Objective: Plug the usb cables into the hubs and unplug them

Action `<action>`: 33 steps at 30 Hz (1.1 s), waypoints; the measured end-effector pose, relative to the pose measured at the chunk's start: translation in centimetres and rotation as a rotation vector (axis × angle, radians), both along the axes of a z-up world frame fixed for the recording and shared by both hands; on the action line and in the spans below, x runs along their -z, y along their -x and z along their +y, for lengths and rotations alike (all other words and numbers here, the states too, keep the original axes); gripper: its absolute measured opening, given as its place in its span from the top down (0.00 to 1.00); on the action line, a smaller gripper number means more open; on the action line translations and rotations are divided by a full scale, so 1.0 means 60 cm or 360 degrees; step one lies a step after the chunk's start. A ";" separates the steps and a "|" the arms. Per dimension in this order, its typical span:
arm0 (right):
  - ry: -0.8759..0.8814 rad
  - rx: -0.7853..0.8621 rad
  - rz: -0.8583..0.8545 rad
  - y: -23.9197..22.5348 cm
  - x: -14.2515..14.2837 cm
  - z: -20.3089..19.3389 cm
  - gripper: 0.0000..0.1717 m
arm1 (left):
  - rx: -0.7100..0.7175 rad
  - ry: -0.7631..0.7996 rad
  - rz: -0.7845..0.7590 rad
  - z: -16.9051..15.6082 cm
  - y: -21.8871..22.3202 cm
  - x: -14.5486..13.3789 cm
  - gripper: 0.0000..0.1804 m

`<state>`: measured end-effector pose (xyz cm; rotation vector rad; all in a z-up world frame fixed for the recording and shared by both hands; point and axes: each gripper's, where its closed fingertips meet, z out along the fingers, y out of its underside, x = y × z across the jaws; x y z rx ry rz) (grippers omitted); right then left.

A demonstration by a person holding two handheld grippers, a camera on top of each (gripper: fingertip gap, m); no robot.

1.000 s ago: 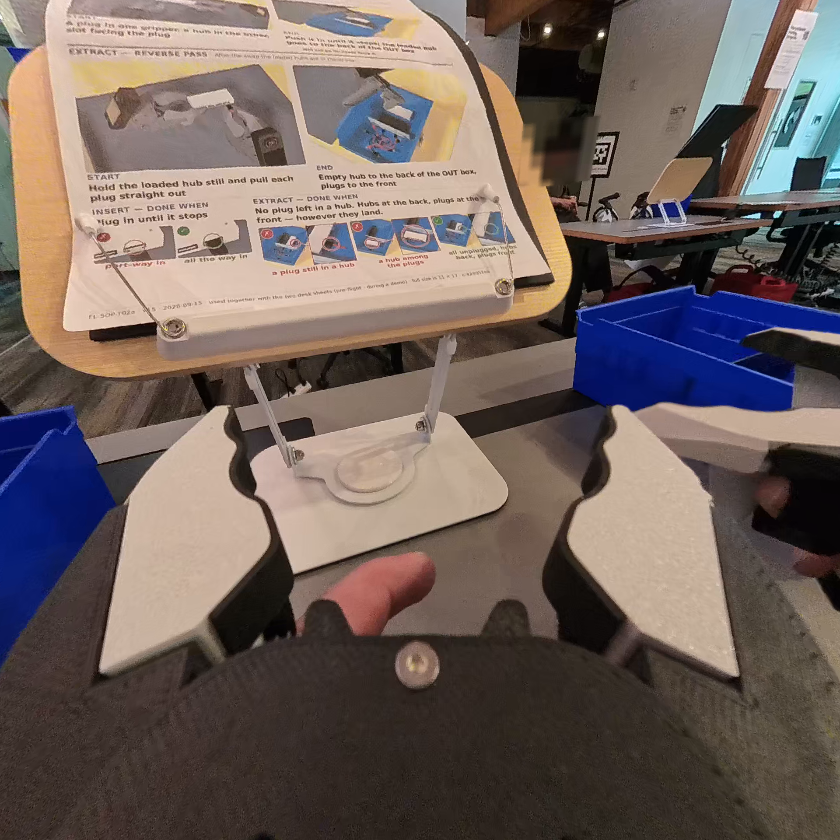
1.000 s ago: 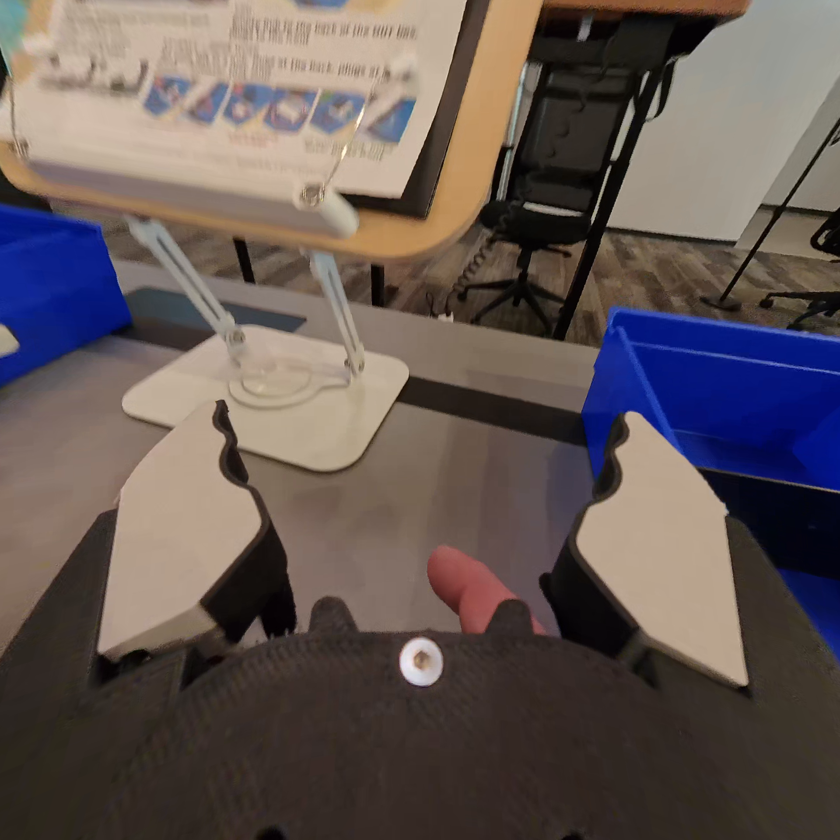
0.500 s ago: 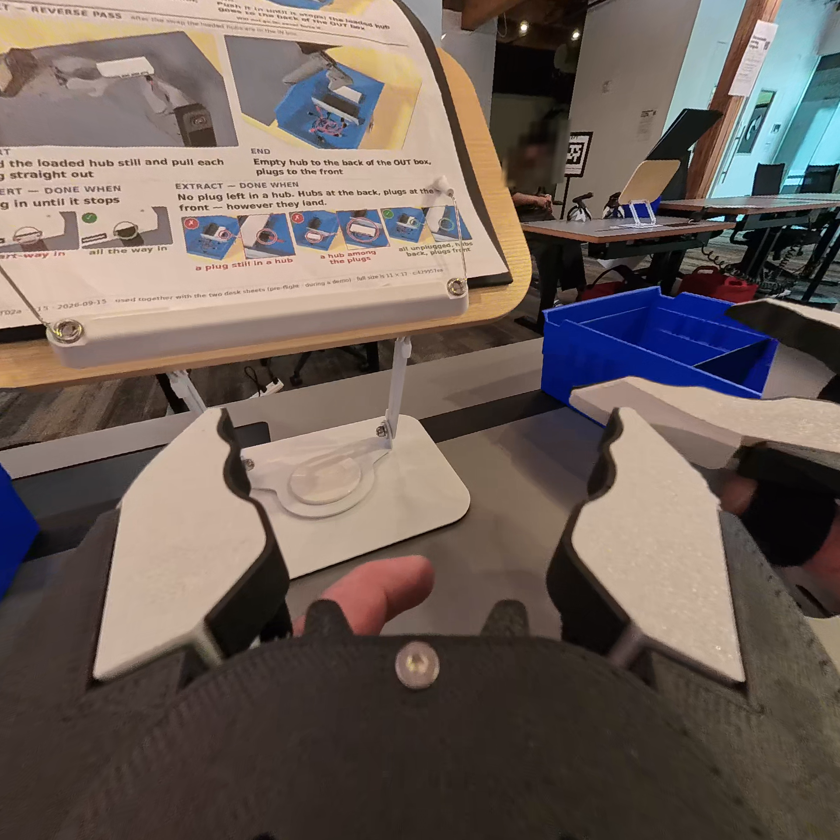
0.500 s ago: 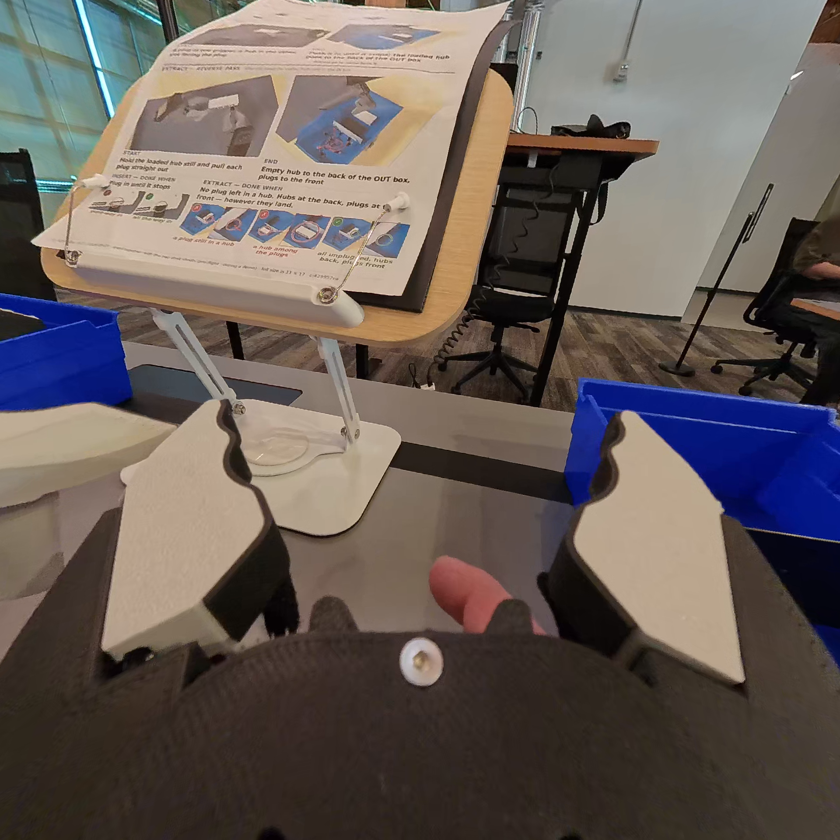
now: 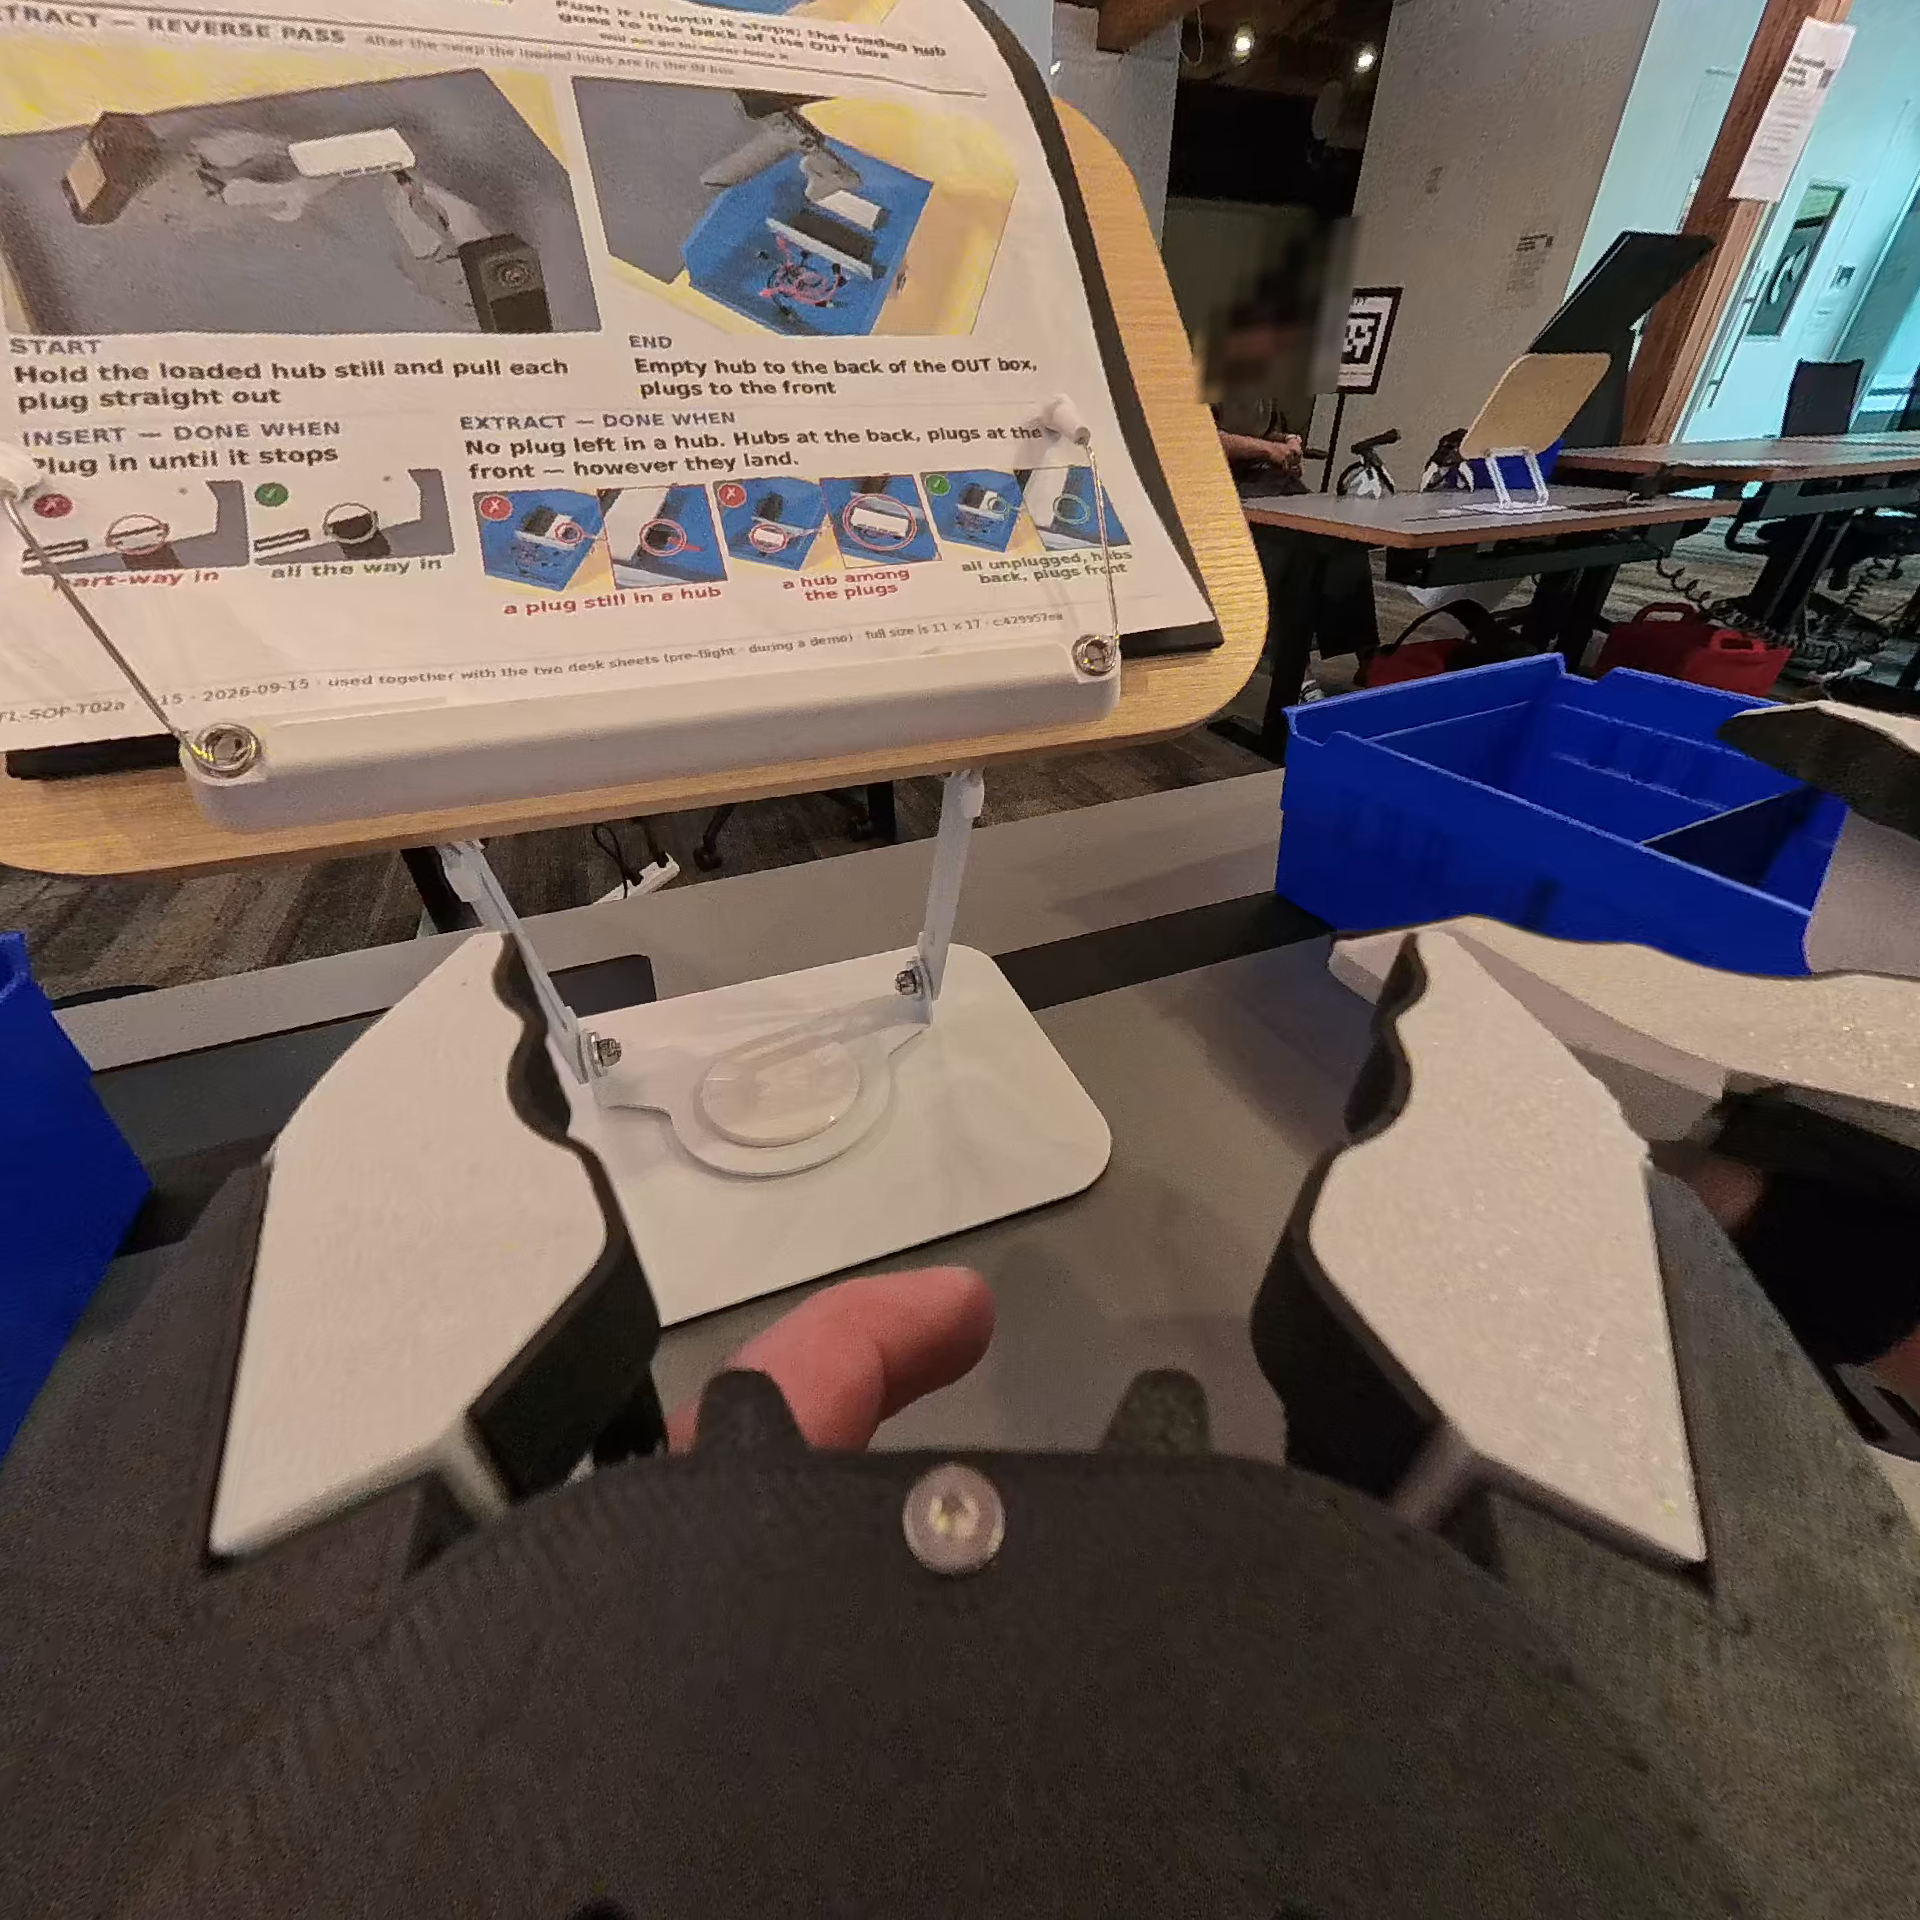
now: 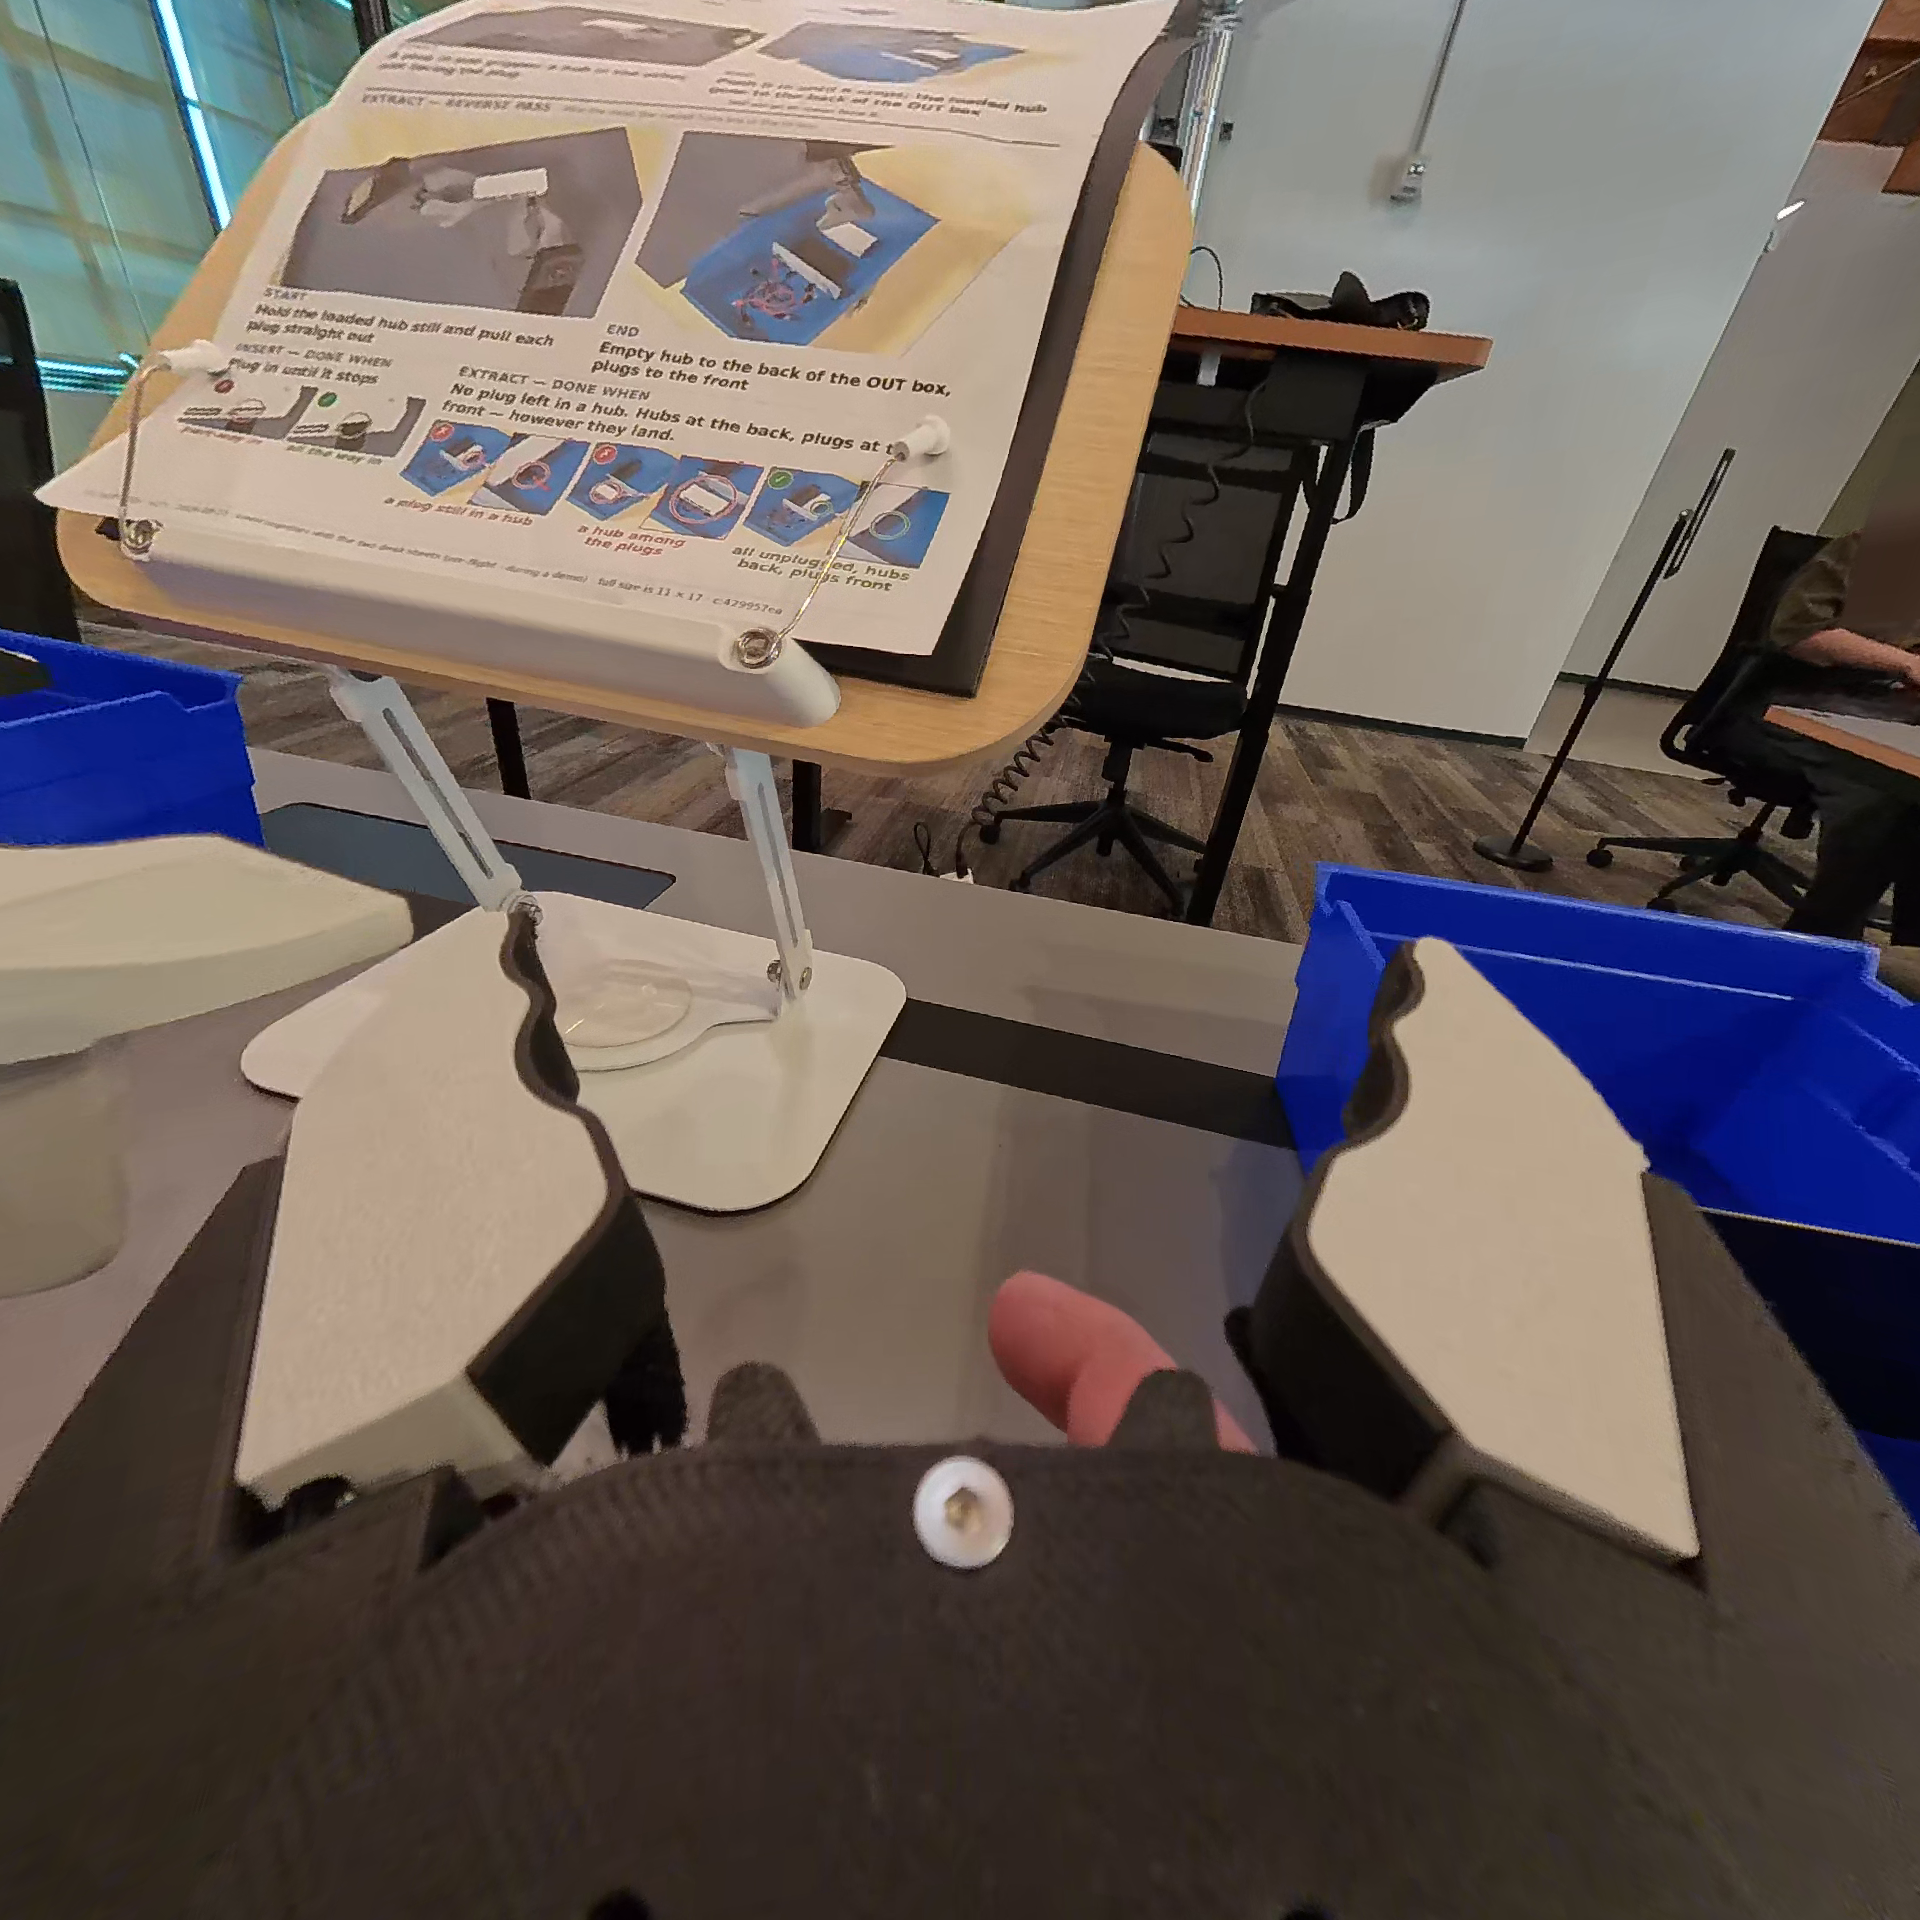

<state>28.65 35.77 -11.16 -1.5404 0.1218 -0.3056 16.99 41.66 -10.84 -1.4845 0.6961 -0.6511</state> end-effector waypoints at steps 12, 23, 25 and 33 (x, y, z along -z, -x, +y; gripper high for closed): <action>0.0086 0.0026 -0.0021 -0.005 0.035 0.010 0.18 | -0.0185 0.0061 0.0203 0.030 0.008 0.059 0.19; 0.0137 0.0002 -0.0049 0.003 0.051 0.016 0.18 | -0.0211 -0.0001 0.0249 0.033 0.009 0.061 0.19; 0.0151 -0.0006 -0.0064 0.005 0.055 0.016 0.19 | -0.0207 -0.0001 0.0255 0.032 0.008 0.060 0.19; 0.0146 0.0016 -0.0030 0.001 0.036 0.009 0.17 | -0.0180 -0.0013 0.0229 0.016 0.007 0.018 0.19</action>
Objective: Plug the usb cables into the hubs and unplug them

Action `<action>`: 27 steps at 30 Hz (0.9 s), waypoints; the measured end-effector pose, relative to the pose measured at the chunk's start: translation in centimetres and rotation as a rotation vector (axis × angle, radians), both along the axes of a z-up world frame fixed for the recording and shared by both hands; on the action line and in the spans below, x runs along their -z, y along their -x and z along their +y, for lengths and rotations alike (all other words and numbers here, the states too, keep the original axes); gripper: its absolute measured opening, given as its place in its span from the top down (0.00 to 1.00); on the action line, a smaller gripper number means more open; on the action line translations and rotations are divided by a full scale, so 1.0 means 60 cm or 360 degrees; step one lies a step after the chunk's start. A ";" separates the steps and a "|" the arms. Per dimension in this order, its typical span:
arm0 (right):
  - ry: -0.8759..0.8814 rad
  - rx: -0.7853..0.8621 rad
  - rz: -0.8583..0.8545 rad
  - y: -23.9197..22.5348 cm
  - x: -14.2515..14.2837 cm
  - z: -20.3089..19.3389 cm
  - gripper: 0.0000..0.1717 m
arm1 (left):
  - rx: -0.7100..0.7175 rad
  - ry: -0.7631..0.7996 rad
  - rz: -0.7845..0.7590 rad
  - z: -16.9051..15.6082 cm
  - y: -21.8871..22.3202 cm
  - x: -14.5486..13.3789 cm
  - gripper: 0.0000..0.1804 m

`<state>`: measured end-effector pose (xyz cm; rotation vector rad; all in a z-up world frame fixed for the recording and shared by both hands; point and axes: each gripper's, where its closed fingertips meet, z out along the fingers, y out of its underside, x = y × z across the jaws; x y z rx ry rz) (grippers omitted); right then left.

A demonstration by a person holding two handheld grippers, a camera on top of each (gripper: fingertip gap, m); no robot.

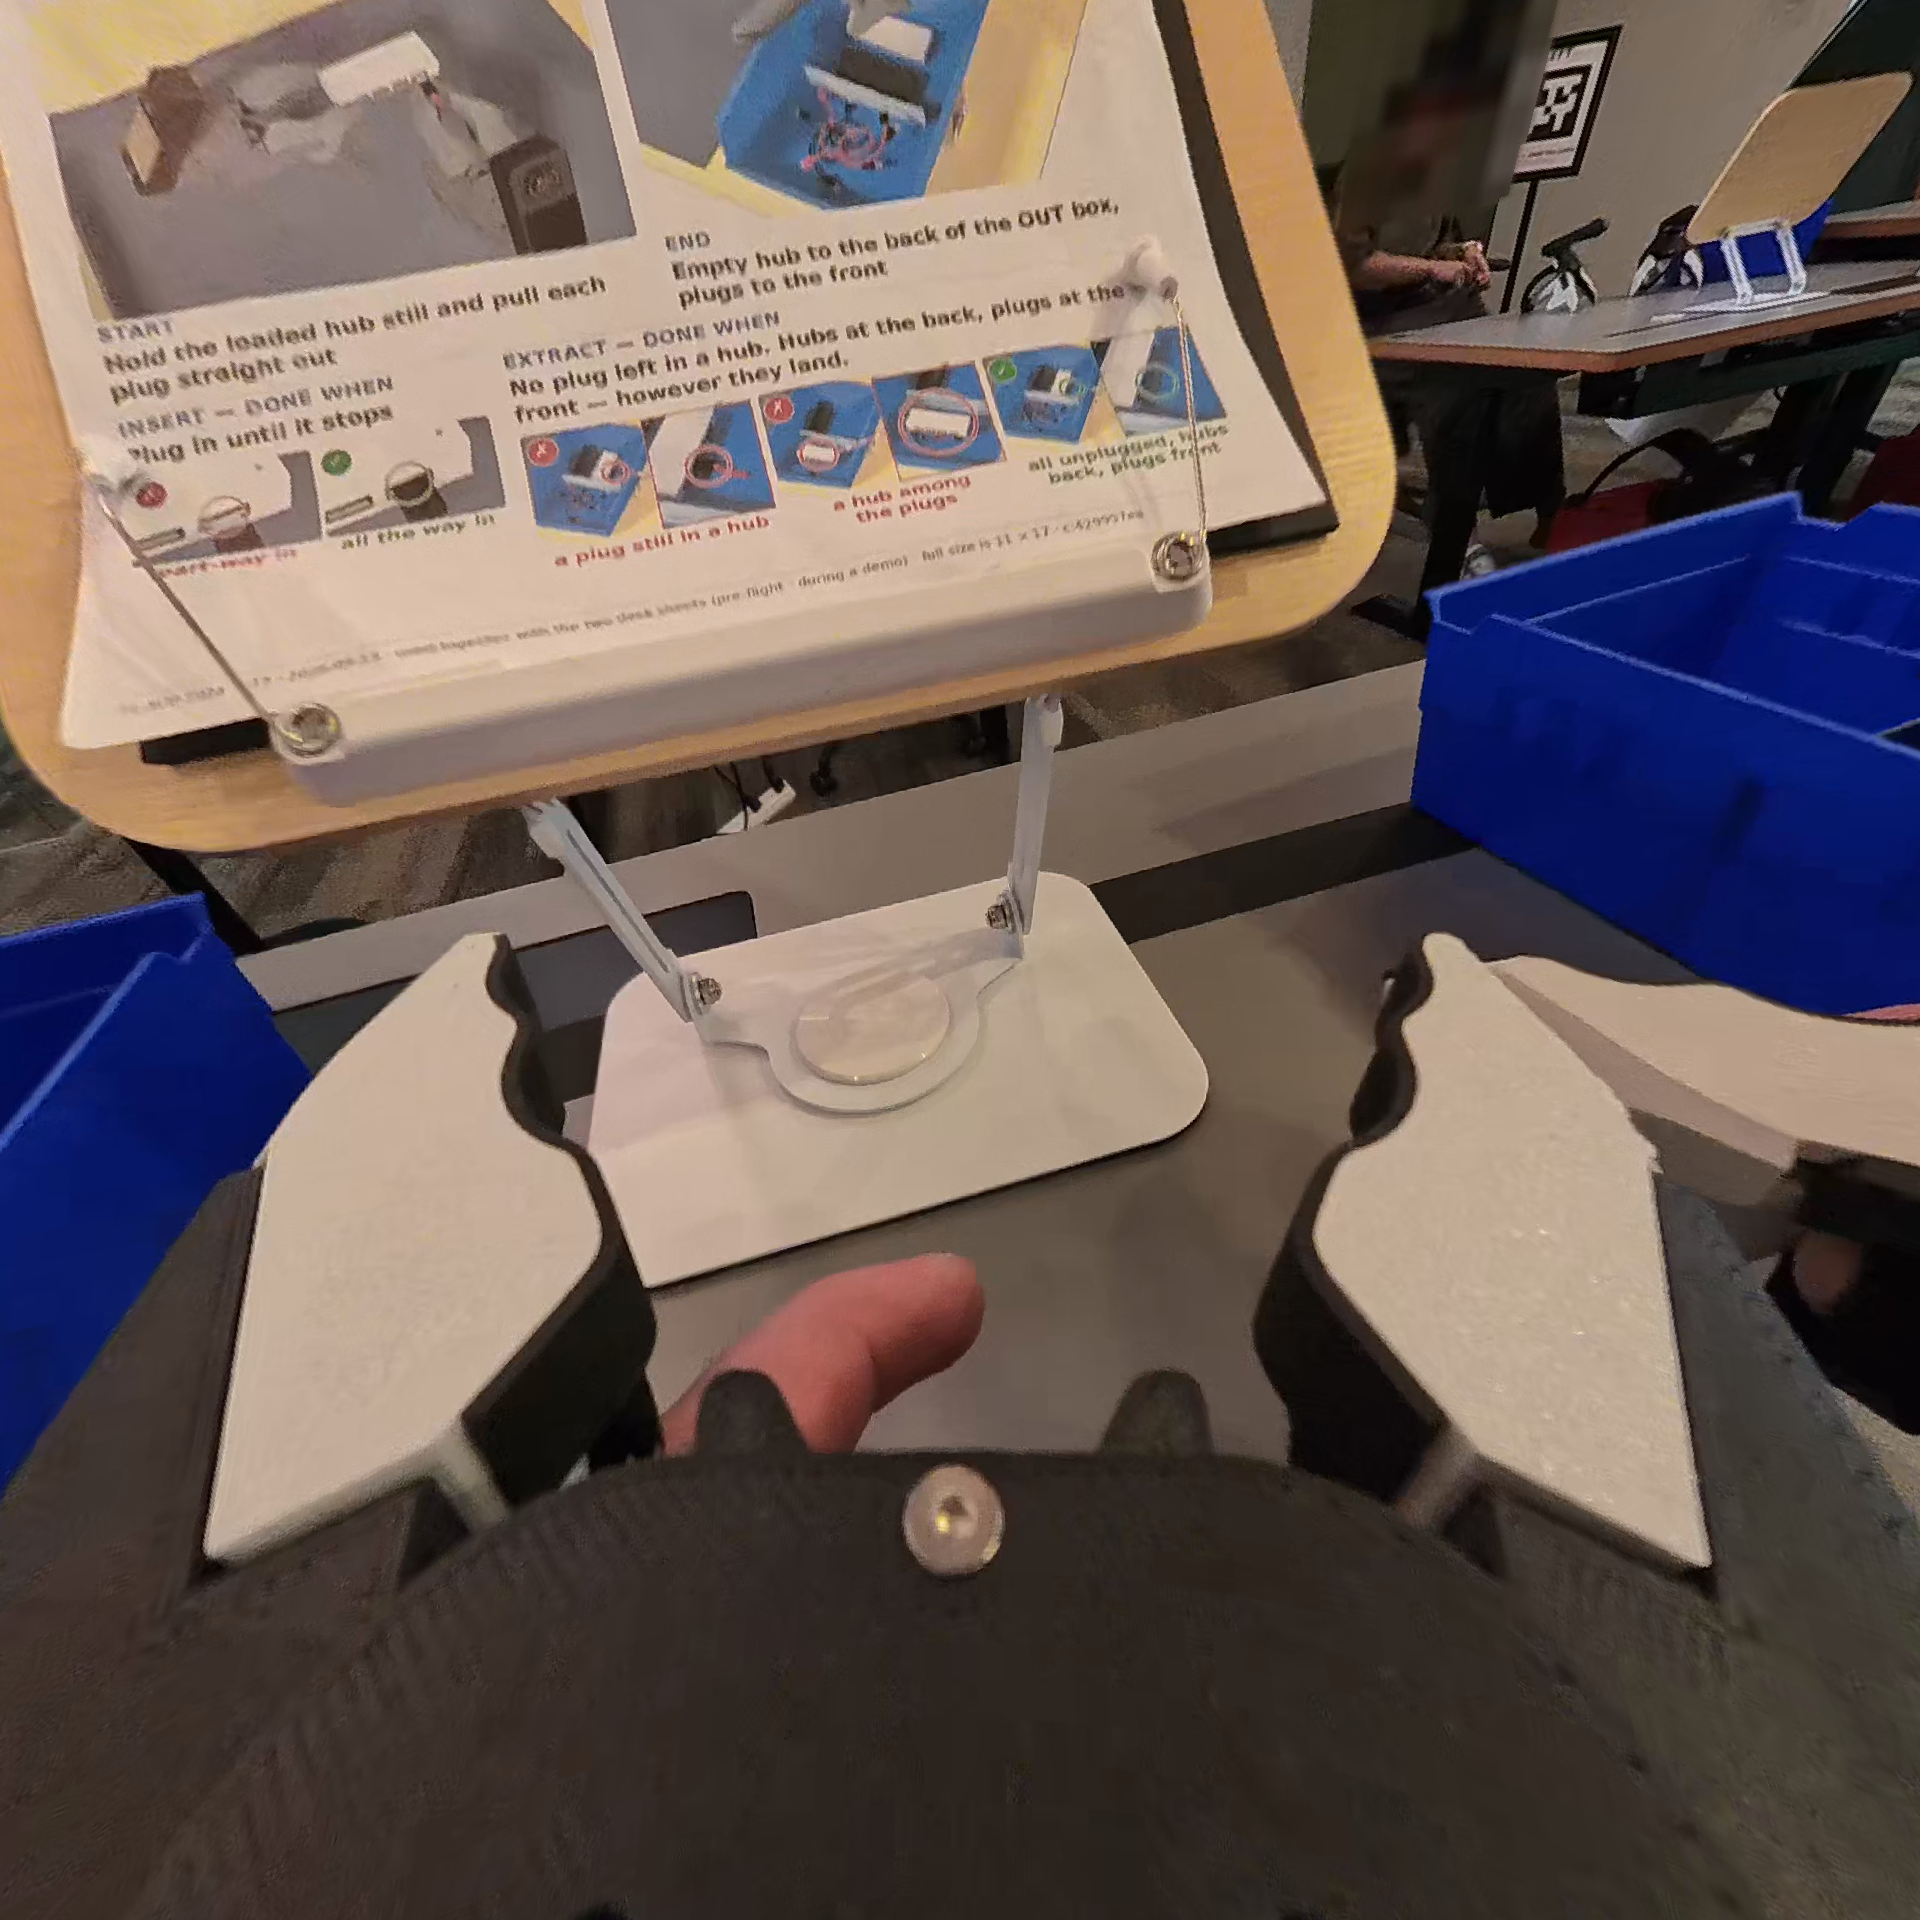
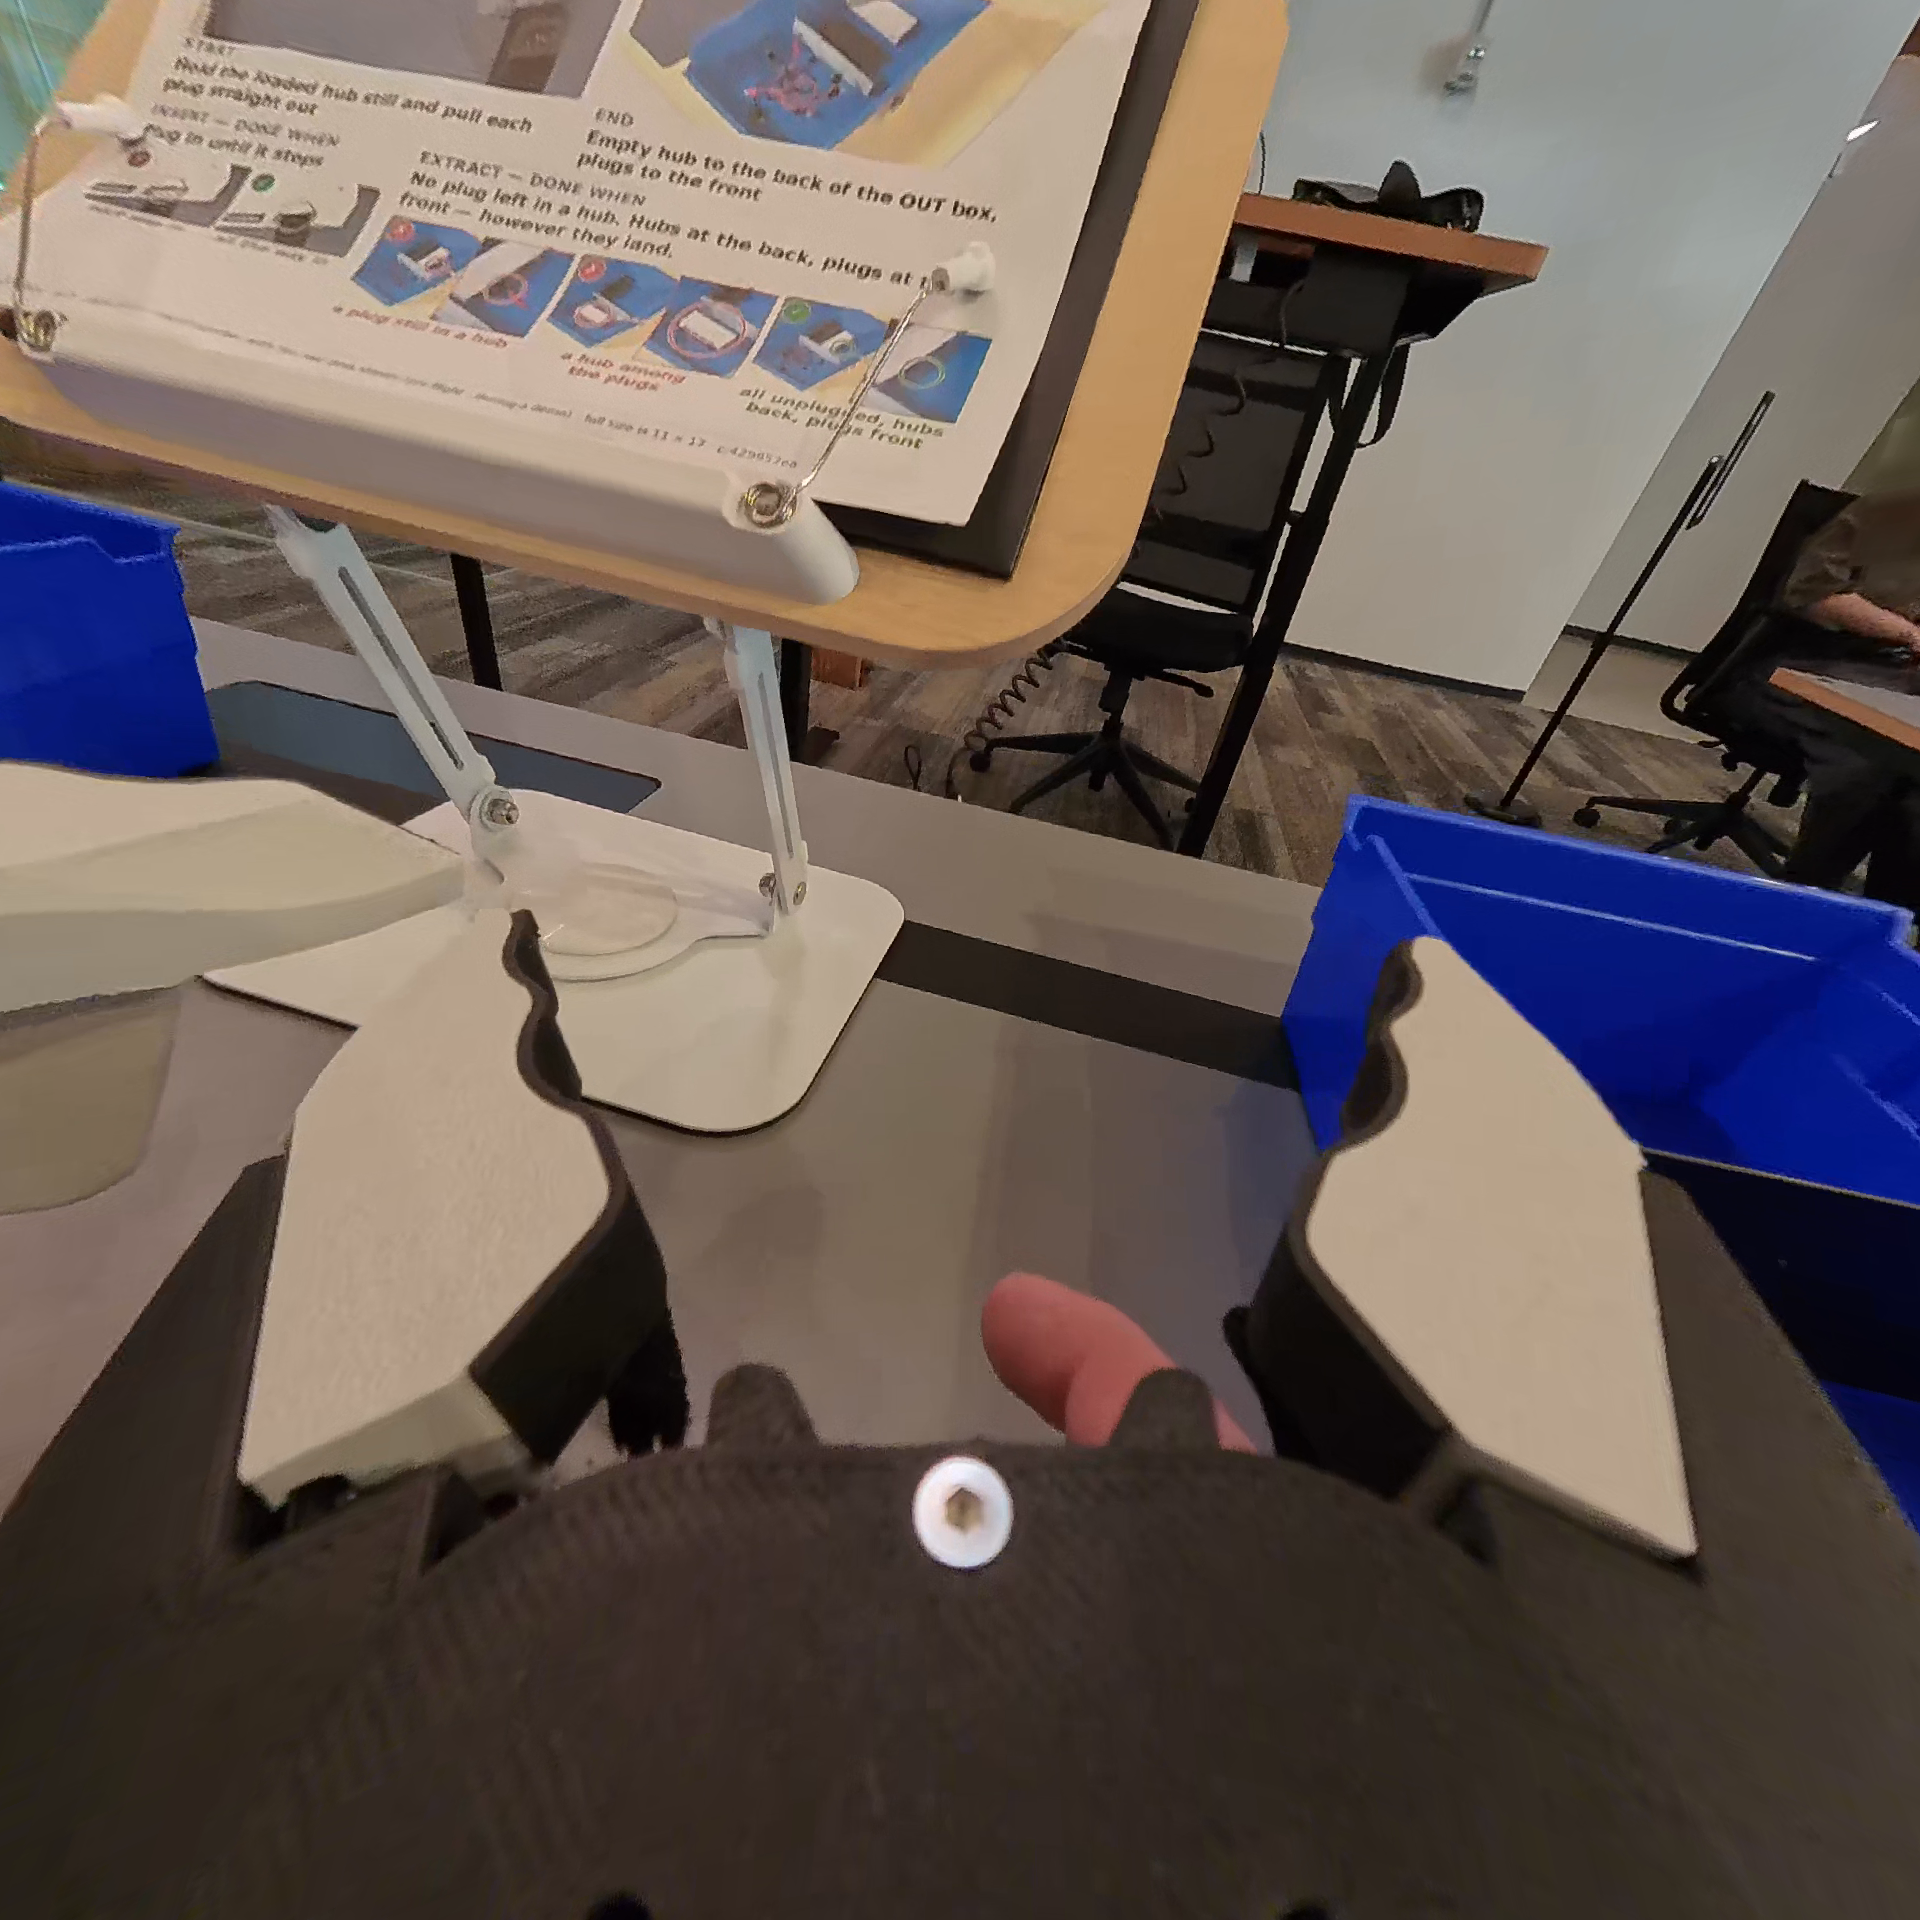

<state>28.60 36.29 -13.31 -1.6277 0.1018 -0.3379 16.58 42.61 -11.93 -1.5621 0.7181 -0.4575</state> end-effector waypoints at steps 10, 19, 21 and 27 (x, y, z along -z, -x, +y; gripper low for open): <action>-0.0058 0.0031 0.0060 0.017 -0.045 -0.043 0.18 | -0.0035 -0.0107 -0.0014 -0.034 0.025 -0.068 0.19; -0.0058 -0.0040 0.0034 0.064 -0.090 -0.073 0.18 | 0.0035 -0.0051 -0.0080 -0.063 0.075 -0.108 0.19; -0.0066 -0.0060 0.0041 0.077 -0.101 -0.079 0.18 | 0.0048 -0.0036 -0.0084 -0.069 0.088 -0.113 0.19; -0.0075 -0.0122 0.0004 0.127 -0.134 -0.093 0.18 | 0.0034 -0.0043 -0.0084 -0.082 0.140 -0.129 0.19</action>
